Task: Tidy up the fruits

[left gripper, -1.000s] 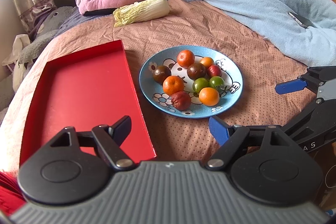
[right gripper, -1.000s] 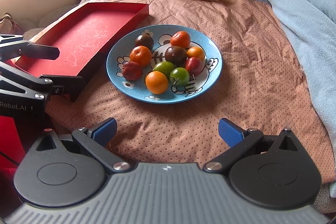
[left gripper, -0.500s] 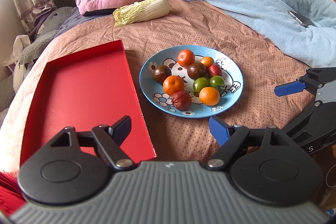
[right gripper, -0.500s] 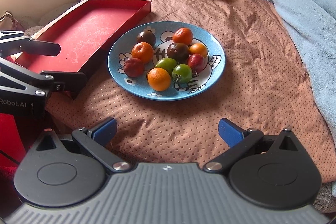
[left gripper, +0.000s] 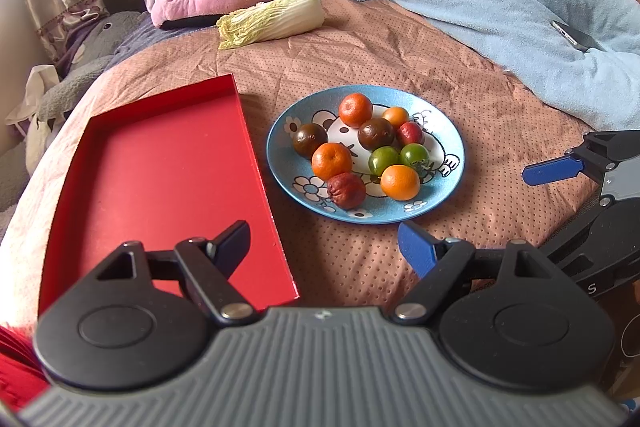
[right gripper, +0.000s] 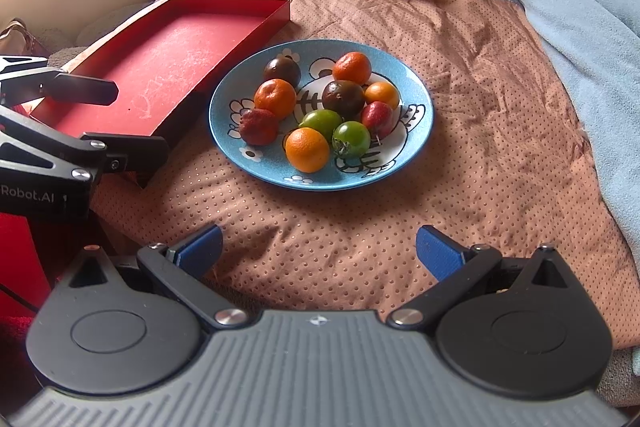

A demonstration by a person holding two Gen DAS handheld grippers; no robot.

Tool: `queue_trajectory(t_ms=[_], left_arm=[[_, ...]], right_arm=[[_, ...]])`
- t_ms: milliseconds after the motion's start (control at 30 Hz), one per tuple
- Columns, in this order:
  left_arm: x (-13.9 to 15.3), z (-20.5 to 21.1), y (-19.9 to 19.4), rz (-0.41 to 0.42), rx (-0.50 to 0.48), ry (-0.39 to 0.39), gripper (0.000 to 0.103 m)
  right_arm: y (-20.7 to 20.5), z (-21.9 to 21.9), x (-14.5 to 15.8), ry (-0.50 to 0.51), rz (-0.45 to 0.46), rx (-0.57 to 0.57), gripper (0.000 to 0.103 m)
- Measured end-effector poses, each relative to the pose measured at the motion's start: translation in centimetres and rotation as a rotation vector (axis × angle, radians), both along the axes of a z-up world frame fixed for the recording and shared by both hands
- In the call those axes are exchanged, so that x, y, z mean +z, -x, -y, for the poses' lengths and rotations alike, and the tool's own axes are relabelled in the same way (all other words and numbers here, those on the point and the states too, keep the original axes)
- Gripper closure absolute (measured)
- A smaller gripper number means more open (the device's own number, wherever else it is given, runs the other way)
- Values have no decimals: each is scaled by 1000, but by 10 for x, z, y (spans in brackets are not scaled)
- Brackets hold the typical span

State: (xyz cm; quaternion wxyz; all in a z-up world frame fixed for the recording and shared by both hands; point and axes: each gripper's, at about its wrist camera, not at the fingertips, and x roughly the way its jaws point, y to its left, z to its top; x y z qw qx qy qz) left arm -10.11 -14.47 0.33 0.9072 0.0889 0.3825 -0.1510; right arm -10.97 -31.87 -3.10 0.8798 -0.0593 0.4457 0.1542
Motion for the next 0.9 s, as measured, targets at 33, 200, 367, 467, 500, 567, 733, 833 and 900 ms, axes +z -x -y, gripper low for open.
queue_trajectory(t_ms=[33, 200, 367, 467, 500, 567, 733, 833, 900], left_arm=[[0, 0, 0, 0, 0, 0, 20], [-1, -1, 0, -2, 1, 1, 20], [0, 0, 0, -1, 0, 0, 20], [0, 0, 0, -1, 1, 0, 20], [0, 0, 0, -1, 1, 0, 20], [0, 0, 0, -1, 1, 0, 20], [-1, 0, 0, -2, 3, 1, 20], [0, 0, 0, -1, 2, 0, 20], [-1, 0, 0, -1, 1, 0, 20]], right_arm=[[0, -1, -1, 1, -2, 1, 0], [-1, -1, -1, 0, -2, 1, 0], [0, 0, -2, 0, -4, 0, 0], [0, 0, -2, 0, -3, 0, 0], [0, 0, -2, 0, -4, 0, 0], [0, 0, -2, 0, -3, -1, 0], [0, 0, -2, 0, -3, 1, 0], [0, -1, -2, 0, -4, 3, 0], [0, -1, -2, 0, -3, 3, 0]])
